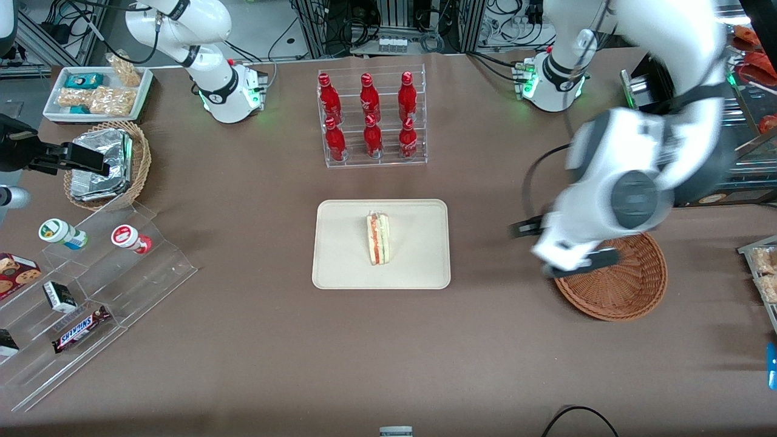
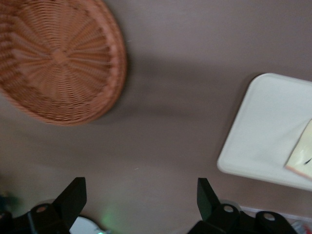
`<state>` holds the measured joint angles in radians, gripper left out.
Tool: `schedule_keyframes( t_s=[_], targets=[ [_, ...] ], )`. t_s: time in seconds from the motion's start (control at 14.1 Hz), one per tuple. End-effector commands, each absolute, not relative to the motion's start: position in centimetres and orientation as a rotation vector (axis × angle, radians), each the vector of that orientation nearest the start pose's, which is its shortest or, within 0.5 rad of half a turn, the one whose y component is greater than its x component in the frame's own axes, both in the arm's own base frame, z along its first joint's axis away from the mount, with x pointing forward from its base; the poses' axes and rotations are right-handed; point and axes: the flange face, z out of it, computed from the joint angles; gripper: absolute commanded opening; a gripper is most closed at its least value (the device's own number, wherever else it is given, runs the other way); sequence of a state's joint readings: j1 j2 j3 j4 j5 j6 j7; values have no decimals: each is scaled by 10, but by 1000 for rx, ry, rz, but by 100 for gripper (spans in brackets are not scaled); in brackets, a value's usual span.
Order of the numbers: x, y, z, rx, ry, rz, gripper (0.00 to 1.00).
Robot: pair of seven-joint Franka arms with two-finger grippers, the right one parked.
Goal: Place sandwich from basket to tray
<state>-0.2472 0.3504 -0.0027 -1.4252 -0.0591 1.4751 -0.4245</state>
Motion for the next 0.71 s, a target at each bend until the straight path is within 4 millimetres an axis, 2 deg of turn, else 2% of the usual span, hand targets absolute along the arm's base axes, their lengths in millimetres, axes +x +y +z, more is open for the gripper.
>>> schedule_keyframes(
  t_s=[0.0,0.14,0.21,0.5,0.64],
  targets=[
    [601,-85,506,-3089,-211,504,100],
    [591,-48,528,-3107,-184,528,100],
    [587,-43,539,-3110,-138,534,100],
    [576,-29,575,-3044,-143,549,100],
    [575,-32,584,-3047,-148,537,100]
  ],
)
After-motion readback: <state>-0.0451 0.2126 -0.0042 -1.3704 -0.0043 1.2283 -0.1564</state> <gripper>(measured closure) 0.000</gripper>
